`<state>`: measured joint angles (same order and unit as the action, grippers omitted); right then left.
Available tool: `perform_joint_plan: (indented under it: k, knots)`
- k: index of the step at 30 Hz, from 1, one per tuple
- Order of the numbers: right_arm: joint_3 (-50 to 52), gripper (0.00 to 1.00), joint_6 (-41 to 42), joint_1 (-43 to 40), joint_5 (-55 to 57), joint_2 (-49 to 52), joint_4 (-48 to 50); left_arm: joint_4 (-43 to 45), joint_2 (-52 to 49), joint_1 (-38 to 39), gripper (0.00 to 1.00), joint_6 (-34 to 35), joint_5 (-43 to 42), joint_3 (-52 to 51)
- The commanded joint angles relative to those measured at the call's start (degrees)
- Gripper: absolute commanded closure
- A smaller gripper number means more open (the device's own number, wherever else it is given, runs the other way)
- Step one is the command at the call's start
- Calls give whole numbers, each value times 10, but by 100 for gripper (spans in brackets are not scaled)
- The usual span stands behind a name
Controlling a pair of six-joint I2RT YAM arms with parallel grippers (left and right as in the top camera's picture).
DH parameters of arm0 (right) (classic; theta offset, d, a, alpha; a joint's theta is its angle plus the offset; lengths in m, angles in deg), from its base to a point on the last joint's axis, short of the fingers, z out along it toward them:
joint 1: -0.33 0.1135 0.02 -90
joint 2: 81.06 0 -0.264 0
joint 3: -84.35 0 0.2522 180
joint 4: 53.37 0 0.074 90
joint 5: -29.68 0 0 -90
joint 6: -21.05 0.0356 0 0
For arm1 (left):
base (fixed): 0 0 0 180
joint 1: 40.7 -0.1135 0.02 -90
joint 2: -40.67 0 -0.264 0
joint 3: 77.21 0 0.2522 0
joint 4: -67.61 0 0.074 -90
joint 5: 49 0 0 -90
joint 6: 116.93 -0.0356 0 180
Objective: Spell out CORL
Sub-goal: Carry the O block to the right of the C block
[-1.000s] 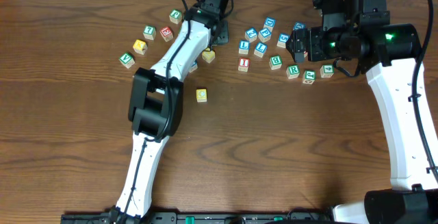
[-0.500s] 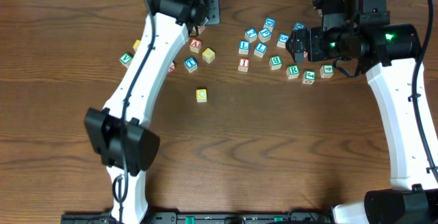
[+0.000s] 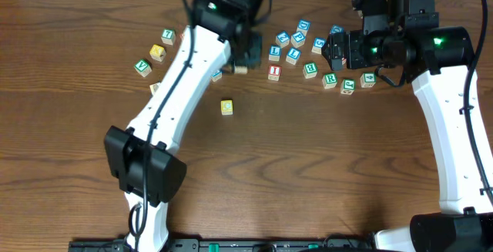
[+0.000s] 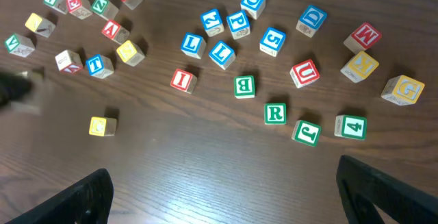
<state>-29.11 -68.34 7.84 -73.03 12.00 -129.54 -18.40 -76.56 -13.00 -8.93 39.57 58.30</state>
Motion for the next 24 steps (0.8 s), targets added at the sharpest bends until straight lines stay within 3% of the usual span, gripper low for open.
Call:
perform_joint_plan:
  k: [1,10,24]
  knots:
    - [-13,1,-4,-3,-5,-1,-2,-27,2,8,69,-1,-7,-36]
    - [-13,1,-4,-3,-5,-1,-2,-12,1,10,70,33,-50,-130]
    - [-13,1,-4,-3,-5,-1,-2,140,1,33,73,62,-56,-280]
